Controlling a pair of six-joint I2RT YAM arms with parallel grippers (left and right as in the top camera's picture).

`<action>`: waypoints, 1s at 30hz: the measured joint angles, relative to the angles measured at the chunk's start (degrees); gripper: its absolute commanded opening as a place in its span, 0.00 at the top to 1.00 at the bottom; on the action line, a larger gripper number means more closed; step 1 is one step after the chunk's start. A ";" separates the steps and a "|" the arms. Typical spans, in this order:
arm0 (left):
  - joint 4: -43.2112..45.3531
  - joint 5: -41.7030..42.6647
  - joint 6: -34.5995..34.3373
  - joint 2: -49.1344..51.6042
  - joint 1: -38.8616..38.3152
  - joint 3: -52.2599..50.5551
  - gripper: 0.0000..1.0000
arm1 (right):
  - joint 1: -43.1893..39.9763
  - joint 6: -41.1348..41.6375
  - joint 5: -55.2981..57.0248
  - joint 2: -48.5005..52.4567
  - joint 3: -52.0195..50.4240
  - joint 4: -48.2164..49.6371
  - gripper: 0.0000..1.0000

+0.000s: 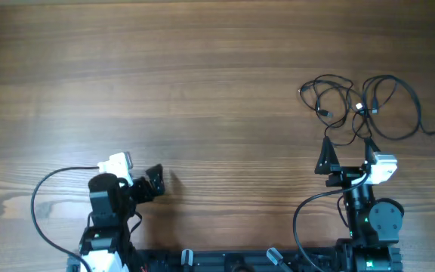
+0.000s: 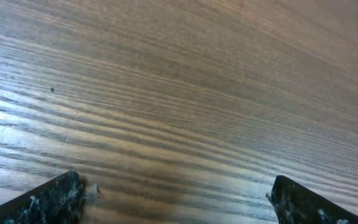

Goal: Untangle cables

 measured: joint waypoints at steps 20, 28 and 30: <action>-0.31 -4.11 14.49 -34.75 -0.39 -0.09 0.00 | 0.00 0.00 0.00 0.00 0.00 -0.02 0.00; -0.37 -5.66 18.29 -38.21 -2.25 -0.09 0.00 | 0.00 0.00 0.00 0.00 0.00 -0.02 0.00; -0.37 -6.10 18.82 -38.21 -2.36 -0.09 0.00 | 0.00 0.00 0.00 0.00 0.00 -0.02 0.00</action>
